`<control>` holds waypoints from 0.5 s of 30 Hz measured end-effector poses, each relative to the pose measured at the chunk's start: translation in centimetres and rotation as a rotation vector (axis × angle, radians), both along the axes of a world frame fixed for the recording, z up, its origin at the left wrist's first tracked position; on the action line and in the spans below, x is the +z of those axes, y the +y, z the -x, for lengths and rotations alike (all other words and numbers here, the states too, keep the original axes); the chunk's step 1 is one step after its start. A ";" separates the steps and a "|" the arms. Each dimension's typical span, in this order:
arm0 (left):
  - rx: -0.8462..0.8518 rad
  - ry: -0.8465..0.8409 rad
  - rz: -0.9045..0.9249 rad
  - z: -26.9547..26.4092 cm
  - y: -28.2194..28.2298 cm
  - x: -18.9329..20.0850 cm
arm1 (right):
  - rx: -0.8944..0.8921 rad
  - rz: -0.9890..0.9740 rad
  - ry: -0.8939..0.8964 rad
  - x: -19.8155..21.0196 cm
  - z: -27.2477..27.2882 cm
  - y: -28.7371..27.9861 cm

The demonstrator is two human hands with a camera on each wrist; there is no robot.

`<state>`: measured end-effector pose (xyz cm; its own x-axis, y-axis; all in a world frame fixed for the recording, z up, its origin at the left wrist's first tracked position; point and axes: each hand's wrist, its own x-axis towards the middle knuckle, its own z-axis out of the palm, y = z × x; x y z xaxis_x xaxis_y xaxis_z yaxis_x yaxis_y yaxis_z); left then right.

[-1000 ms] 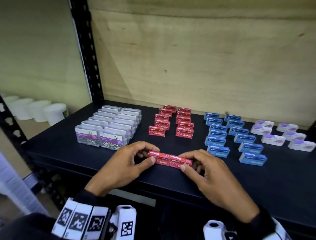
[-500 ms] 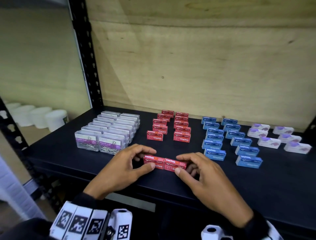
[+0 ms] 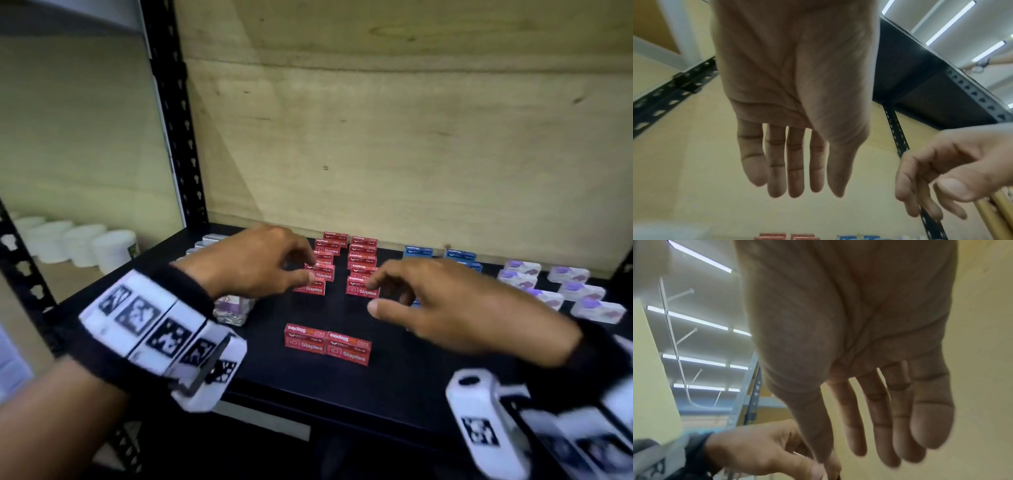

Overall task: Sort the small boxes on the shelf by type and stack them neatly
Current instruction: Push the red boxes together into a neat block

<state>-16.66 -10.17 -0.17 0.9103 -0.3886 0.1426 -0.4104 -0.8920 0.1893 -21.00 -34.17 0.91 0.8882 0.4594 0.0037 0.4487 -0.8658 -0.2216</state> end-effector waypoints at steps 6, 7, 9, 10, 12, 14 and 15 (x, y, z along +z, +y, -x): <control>0.052 0.170 -0.306 -4.2 -1.7 1.7 | -0.023 0.328 0.055 1.0 -7.4 1.6; 0.067 0.197 -0.328 -4.8 -1.9 1.5 | -0.037 0.364 0.071 0.6 -8.4 1.9; 0.089 0.250 -0.339 -5.7 -2.3 1.2 | -0.049 0.428 0.083 0.0 -10.2 2.5; 0.094 0.277 -0.336 -6.1 -2.5 1.0 | -0.060 0.459 0.090 -0.2 -10.8 2.8; 0.094 0.307 -0.367 -6.6 -2.9 0.5 | -0.075 0.497 0.107 -0.7 -12.1 3.3; 0.104 0.312 -0.400 -6.9 -3.2 0.0 | -0.092 0.534 0.101 -1.9 -13.6 3.3; 0.113 0.309 -0.404 -7.1 -3.4 -0.2 | -0.101 0.535 0.062 -2.5 -14.1 3.3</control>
<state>-9.58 -13.55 -0.34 0.9255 -0.2540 -0.2809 -0.2869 -0.9544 -0.0822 -6.88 -30.86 -1.60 0.9192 0.2951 -0.2608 0.3575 -0.9031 0.2381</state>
